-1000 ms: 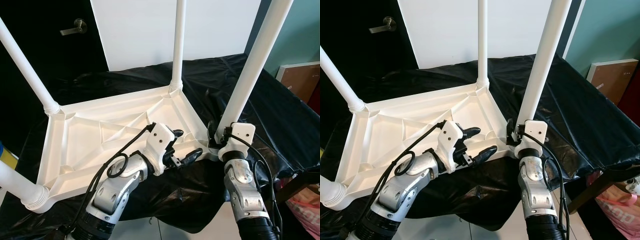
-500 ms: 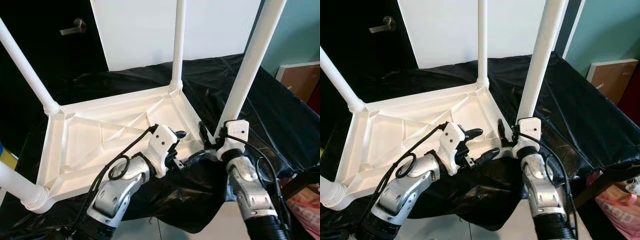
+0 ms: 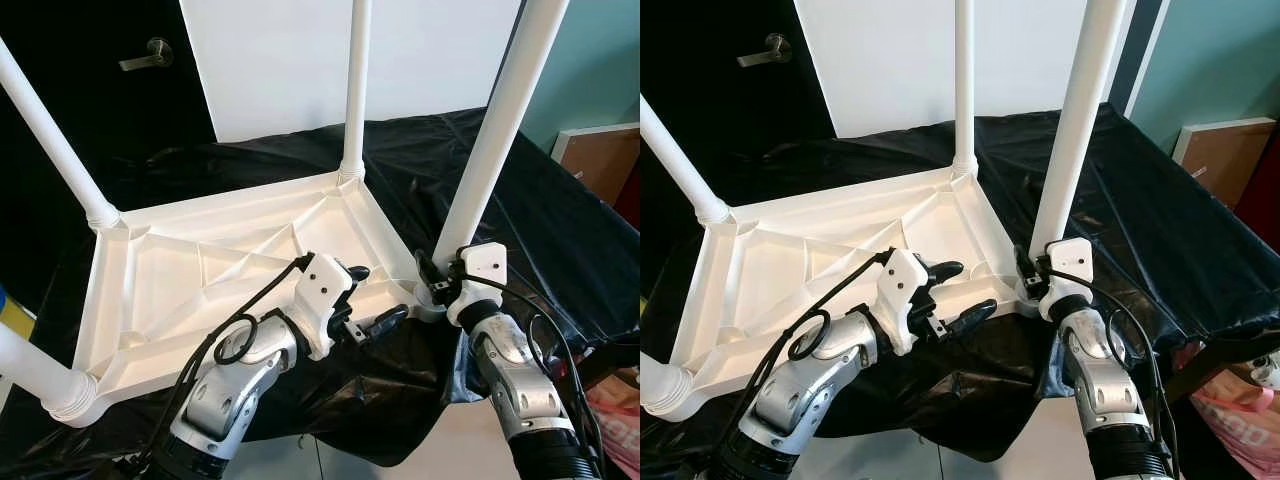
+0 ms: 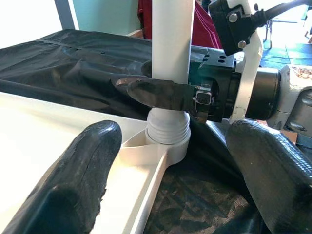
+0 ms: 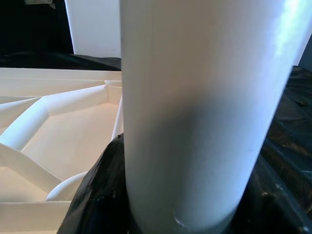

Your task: Building children table

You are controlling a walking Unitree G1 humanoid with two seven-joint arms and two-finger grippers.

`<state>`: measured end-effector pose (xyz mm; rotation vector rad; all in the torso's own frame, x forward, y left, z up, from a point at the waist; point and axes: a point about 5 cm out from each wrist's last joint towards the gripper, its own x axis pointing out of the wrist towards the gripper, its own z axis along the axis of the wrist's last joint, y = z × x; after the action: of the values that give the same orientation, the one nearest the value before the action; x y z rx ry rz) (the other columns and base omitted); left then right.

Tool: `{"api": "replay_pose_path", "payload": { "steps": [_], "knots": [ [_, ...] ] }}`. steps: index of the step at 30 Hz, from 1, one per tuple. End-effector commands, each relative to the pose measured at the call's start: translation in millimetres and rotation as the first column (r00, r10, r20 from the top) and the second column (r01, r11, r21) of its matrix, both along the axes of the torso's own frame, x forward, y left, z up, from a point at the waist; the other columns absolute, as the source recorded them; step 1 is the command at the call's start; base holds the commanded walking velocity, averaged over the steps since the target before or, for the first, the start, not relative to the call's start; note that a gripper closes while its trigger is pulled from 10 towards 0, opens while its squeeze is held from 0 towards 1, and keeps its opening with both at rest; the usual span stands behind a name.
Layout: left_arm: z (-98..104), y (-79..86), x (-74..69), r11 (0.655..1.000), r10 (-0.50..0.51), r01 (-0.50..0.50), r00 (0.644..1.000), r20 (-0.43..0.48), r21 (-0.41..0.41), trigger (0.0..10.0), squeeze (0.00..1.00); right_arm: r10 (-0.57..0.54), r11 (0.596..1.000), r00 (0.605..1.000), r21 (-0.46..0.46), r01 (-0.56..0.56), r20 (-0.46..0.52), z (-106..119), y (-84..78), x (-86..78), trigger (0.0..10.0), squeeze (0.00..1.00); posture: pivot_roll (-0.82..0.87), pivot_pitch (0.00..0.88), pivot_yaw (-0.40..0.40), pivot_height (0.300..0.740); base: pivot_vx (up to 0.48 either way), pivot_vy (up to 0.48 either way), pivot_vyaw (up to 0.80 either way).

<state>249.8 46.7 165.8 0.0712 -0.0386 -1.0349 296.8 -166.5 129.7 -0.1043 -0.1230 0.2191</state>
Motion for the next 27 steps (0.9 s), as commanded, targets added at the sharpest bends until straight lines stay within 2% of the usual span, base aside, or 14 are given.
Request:
{"api": "replay_pose_path", "payload": {
  "steps": [1,6,7,8,10,11,14,16,18,19,21,22,23,27],
  "knots": [
    [0.5,0.3,0.0,1.0,-0.019,0.019,1.0,-0.004,0.007,10.0,0.0,0.019,1.0,0.999,-0.021,-0.019,-0.037,-7.1,-0.6,0.7,0.0,0.0,-0.15,0.0,0.009,0.74,0.0,0.0,0.0],
    [3.8,0.3,4.1,1.0,-0.011,0.011,1.0,0.013,0.009,10.0,0.0,-0.031,0.999,0.998,-0.018,0.03,-0.051,-7.7,-4.6,3.9,0.0,0.0,-0.14,0.0,0.005,0.74,0.0,0.0,0.0],
    [4.6,0.4,5.3,1.0,-0.007,0.007,1.0,0.016,0.007,10.0,0.0,-0.076,0.997,0.996,-0.01,0.076,-0.049,-7.2,-5.7,5.5,5.0,0.0,-0.15,0.0,0.008,0.74,0.0,0.0,0.0],
    [5.0,0.6,6.0,1.0,-0.004,0.004,1.0,0.018,0.007,10.0,0.0,-0.113,0.994,0.992,0.001,0.113,-0.048,-6.7,-6.4,6.7,7.5,0.0,-0.15,0.0,0.009,0.74,0.0,0.0,0.0],
    [5.0,0.6,6.0,1.0,-0.004,0.004,1.0,0.018,0.007,10.0,0.0,-0.113,0.994,0.992,0.001,0.113,-0.048,-6.7,-6.4,6.7,7.5,0.0,-0.15,0.0,0.009,0.74,0.0,0.0,0.0],
    [5.2,0.5,5.9,1.0,-0.004,0.003,1.0,0.018,0.006,10.0,0.0,-0.177,0.984,0.983,0.025,0.178,-0.044,-5.5,-5.7,7.7,10.0,0.0,-0.15,0.0,0.007,0.74,0.0,0.0,0.0],
    [3.8,-0.2,3.9,1.0,-0.006,0.006,1.0,0.012,0.004,10.0,0.0,-0.382,0.919,0.923,0.091,0.384,-0.04,-4.3,0.5,6.2,10.0,0.0,-0.15,0.0,0.006,0.74,0.0,0.0,0.0],
    [3.8,-0.2,3.9,1.0,-0.006,0.006,1.0,0.012,0.004,10.0,0.0,-0.382,0.919,0.923,0.091,0.384,-0.04,-4.3,0.5,6.2,10.0,0.0,-0.15,0.0,0.006,0.74,0.0,0.0,0.0],
    [3.6,-0.7,3.5,1.0,-0.006,0.006,1.0,0.01,0.002,10.0,0.0,-0.441,0.886,0.896,0.132,0.445,-0.059,-6.0,7.9,5.2,10.0,0.0,-0.16,0.0,0.005,0.74,0.0,0.0,0.0],
    [3.6,-0.7,3.5,1.0,-0.006,0.006,1.0,0.01,0.002,10.0,0.0,-0.441,0.886,0.896,0.132,0.445,-0.059,-6.0,7.9,5.2,10.0,0.0,-0.16,0.0,0.005,0.74,0.0,0.0,0.0],
    [4.0,-1.0,4.1,1.0,-0.005,0.005,1.0,0.009,-0.002,10.0,0.0,-0.41,0.897,0.909,0.15,0.416,-0.067,-5.2,21.4,7.1,10.0,0.0,-0.15,0.0,0.003,0.74,0.0,0.0,0.0],
    [4.0,-1.0,4.1,1.0,-0.005,0.005,1.0,0.009,-0.002,10.0,0.0,-0.41,0.897,0.909,0.15,0.416,-0.067,-5.2,21.4,7.1,10.0,0.0,-0.15,0.0,0.003,0.74,0.0,0.0,0.0],
    [4.6,-1.1,5.2,1.0,-0.001,0.001,1.0,0.012,-0.003,10.0,0.0,-0.354,0.922,0.934,0.147,0.358,-0.054,-2.8,28.2,9.1,10.0,0.0,-0.15,0.0,0.0,0.74,0.0,0.0,0.0],
    [5.0,-0.7,5.9,1.0,0.003,-0.003,1.0,0.013,-0.004,10.0,0.0,-0.341,0.928,0.939,0.138,0.345,-0.048,-2.6,28.5,9.5,10.0,0.0,-0.15,0.0,-0.001,0.74,0.0,0.0,0.0]
  ]
}}
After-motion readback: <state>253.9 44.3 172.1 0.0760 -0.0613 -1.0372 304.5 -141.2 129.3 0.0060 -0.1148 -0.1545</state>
